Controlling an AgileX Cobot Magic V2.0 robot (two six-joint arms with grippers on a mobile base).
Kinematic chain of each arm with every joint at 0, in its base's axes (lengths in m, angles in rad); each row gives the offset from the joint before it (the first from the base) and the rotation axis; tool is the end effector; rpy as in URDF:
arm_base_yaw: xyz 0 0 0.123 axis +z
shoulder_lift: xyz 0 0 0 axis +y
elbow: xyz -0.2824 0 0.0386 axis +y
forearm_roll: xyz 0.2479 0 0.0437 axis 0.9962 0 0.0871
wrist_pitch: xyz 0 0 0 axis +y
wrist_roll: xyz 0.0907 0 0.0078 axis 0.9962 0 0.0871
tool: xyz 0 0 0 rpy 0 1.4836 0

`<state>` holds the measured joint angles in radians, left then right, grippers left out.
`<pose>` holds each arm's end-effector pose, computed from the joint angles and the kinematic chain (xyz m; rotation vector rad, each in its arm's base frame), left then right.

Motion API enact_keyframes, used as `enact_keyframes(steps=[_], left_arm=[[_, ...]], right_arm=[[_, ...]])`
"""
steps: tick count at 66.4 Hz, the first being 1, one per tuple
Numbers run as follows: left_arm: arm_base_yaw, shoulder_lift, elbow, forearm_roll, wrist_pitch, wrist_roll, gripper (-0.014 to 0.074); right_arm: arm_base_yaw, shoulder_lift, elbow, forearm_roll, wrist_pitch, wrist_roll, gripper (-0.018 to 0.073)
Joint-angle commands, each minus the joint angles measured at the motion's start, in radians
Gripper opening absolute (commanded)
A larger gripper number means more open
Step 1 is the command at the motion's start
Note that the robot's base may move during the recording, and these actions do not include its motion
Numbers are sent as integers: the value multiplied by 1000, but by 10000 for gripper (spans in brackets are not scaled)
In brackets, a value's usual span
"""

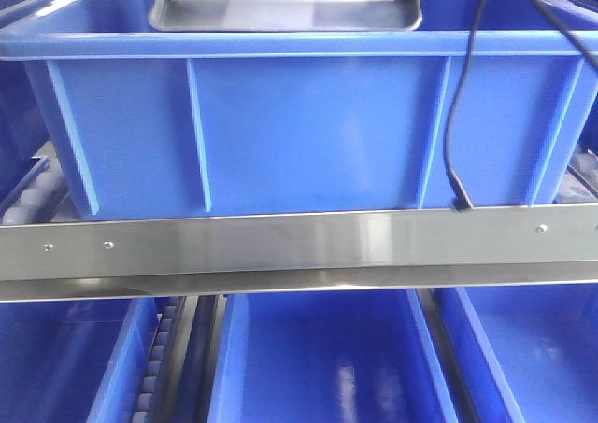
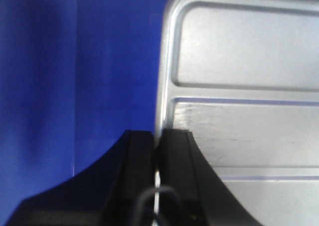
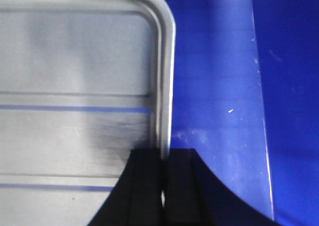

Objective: Grab silver tray and place in blue box
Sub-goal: 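Raise the tray with both grippers and move it over the blue bin, then lower the tray into the blue bin and open both grippers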

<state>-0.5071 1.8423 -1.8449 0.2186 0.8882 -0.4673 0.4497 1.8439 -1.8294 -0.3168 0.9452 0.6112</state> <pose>0.3781 -0.1925 0.3654 0.1281 2.3496 -0.2122 0.3883 0.1619 0.3585 0.0820 2.3839 0.1028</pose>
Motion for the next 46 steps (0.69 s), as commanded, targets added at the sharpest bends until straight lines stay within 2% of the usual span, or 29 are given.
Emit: enact_keyframes(steps=[1, 10, 22, 33, 46], left_arm=[[-29, -43, -44, -115, -136, 0, -15], [-27, -39, -44, -101, -136, 0, -15], [-27, -39, -44, -36, -129, 0, -15], [-27, -39, -44, -42, -89, 0, -15], [25, -39, -44, -56, -38, 0, -15]], right_arm=[[24, -51, -50, 84, -210, -9, 59], [24, -51, -50, 83, -208, -9, 59], [24, -51, -50, 83, -202, -9, 59], [24, -51, -50, 83, -201, -9, 61], [23, -52, -50, 83, -187, -9, 62]])
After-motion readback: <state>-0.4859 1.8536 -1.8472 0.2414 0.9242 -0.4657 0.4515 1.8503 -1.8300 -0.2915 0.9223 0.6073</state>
